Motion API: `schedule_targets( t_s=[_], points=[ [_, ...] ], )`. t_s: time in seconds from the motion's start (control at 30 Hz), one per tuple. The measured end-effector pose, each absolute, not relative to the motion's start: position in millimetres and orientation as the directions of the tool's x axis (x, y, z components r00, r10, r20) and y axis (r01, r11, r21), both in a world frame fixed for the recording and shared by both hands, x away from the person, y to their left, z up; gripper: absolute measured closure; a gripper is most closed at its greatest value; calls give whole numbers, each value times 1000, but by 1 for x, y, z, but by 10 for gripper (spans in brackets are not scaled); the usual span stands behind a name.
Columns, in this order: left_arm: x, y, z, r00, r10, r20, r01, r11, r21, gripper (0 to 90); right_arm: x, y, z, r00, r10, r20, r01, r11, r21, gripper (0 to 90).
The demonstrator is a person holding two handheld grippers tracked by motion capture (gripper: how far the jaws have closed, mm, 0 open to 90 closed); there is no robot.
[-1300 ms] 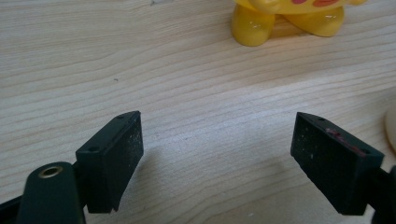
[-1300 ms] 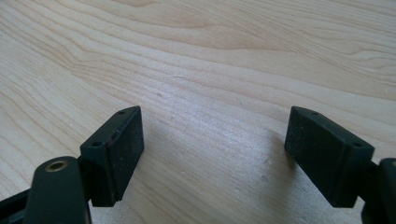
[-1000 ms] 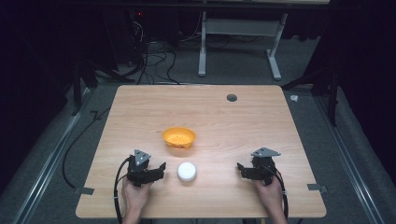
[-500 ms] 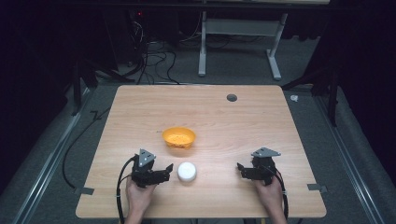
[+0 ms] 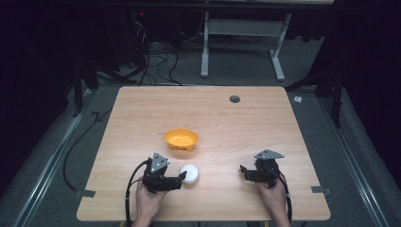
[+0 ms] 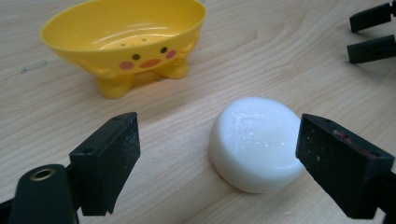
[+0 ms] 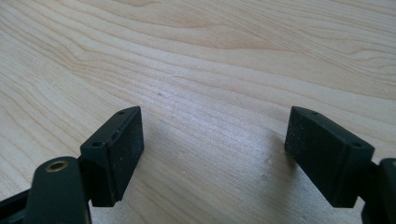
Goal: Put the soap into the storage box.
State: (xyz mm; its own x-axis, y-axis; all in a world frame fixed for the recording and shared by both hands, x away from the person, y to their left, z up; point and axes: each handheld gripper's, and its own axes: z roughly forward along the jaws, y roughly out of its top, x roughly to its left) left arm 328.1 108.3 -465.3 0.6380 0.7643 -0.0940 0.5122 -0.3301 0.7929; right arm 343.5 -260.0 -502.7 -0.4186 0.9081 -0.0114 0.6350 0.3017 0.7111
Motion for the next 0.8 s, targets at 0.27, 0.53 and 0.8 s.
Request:
schedule_targets(
  t_s=[0.27,0.53,0.8],
  points=[
    [328,91,-473,670,737,-86,513,-376,771,142,344,-260,-503,-419,908,-11,635,302,711,206],
    [330,73,-481,691,720,-63,521,-436,734,139,344,-260,-503,-419,908,-11,635,302,711,206],
    [336,62,-492,676,735,-42,546,-463,698,147,343,-260,-503,-419,908,-11,636,302,711,206]
  ],
)
